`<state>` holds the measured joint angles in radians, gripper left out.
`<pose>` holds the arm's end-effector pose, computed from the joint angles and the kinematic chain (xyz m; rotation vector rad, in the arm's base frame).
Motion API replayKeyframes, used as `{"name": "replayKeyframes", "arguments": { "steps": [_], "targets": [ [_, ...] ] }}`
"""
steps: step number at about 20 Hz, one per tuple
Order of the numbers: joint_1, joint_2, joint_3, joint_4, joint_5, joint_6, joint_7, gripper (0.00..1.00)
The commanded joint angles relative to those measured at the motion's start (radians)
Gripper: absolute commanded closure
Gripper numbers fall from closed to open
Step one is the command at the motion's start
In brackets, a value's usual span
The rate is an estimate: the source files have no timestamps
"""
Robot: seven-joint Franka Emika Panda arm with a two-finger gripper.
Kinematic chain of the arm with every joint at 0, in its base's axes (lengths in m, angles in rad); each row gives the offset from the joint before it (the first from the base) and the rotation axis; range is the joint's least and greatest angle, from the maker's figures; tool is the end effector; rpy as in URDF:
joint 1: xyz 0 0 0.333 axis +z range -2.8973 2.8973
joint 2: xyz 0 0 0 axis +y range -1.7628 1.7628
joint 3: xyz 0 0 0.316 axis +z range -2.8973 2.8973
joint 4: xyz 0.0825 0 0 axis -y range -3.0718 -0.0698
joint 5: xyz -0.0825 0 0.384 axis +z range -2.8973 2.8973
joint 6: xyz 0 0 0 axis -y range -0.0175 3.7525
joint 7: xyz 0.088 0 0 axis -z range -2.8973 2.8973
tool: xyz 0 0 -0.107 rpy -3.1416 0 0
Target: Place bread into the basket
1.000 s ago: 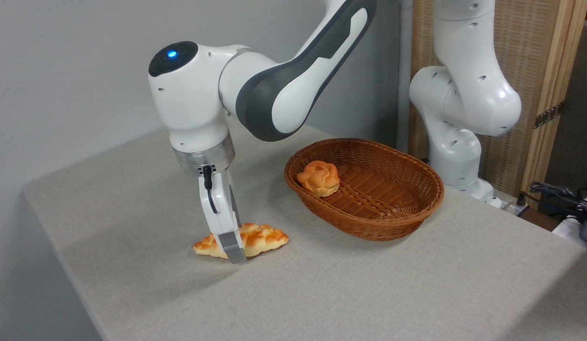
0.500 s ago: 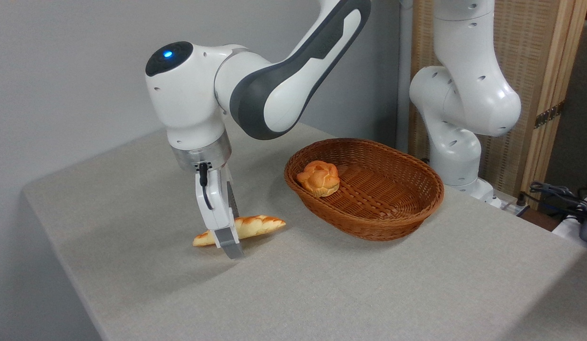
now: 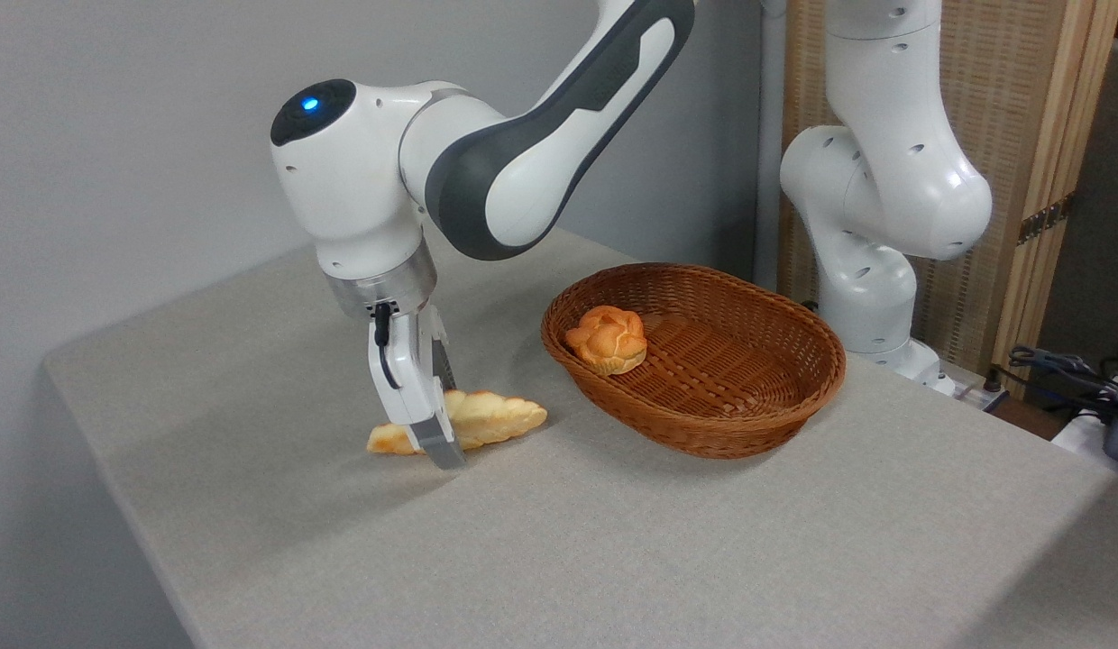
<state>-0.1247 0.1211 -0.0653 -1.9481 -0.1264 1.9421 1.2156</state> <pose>0.5590 -0.1153 0.4090 2.3179 -1.8595 -0.0751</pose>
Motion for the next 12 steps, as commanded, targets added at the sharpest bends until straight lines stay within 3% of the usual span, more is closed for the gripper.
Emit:
{"name": "replayKeyframes", "arguments": {
  "steps": [1, 8, 12],
  "targets": [
    [0.000, 0.002, 0.004, 0.005, -0.019, -0.022, 0.010, 0.74],
    [0.000, -0.006, 0.002, 0.011, -0.021, -0.038, 0.005, 0.75],
    [0.000, -0.021, 0.004, 0.035, -0.054, -0.093, -0.039, 0.84]
  ]
}}
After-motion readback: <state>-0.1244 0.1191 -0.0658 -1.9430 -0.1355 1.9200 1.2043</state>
